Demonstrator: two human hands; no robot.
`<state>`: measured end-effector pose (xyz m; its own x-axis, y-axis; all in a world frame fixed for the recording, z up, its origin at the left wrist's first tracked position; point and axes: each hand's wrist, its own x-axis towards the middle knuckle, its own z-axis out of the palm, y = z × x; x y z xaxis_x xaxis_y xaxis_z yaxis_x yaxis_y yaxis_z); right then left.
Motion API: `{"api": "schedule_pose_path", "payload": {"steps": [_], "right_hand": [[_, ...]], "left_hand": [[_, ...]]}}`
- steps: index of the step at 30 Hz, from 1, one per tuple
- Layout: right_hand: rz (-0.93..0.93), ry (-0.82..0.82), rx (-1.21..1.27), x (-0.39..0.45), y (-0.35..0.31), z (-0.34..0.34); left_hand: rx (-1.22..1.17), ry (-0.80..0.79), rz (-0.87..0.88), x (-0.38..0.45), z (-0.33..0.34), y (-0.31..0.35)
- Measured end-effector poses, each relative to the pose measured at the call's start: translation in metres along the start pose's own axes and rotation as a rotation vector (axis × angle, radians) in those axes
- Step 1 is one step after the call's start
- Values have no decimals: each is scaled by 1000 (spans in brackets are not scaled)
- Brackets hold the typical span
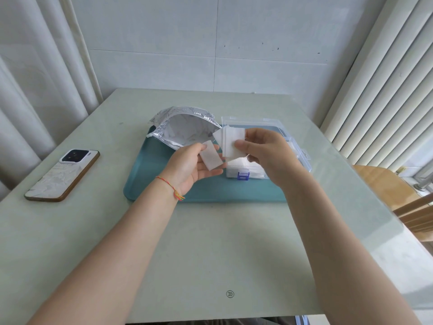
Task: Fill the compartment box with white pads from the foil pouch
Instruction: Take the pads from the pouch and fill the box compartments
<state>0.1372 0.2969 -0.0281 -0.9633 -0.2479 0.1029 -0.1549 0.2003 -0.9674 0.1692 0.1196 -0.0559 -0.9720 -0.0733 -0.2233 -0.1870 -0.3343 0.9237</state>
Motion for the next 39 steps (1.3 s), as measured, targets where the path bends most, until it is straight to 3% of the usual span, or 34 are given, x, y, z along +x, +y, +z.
{"api": "schedule_pose_path", "payload": {"steps": [7, 16, 20, 23, 27, 39], "right_hand": [[-49, 68, -73, -1, 4, 24], [-347, -19, -472, -6, 9, 35], [-468, -114, -643, -11, 7, 41], [-510, -167, -791, -14, 8, 50], [-514, -152, -792, -14, 10, 52], [-439, -207, -621, -7, 18, 41]], "left_hand": [[5, -196, 23, -4, 1, 5], [237, -189, 48, -9, 1, 3], [109, -197, -52, -9, -2, 5], [50, -325, -70, -12, -1, 7], [-25, -416, -21, -16, 0, 9], [62, -324, -76, -11, 1, 2]]}}
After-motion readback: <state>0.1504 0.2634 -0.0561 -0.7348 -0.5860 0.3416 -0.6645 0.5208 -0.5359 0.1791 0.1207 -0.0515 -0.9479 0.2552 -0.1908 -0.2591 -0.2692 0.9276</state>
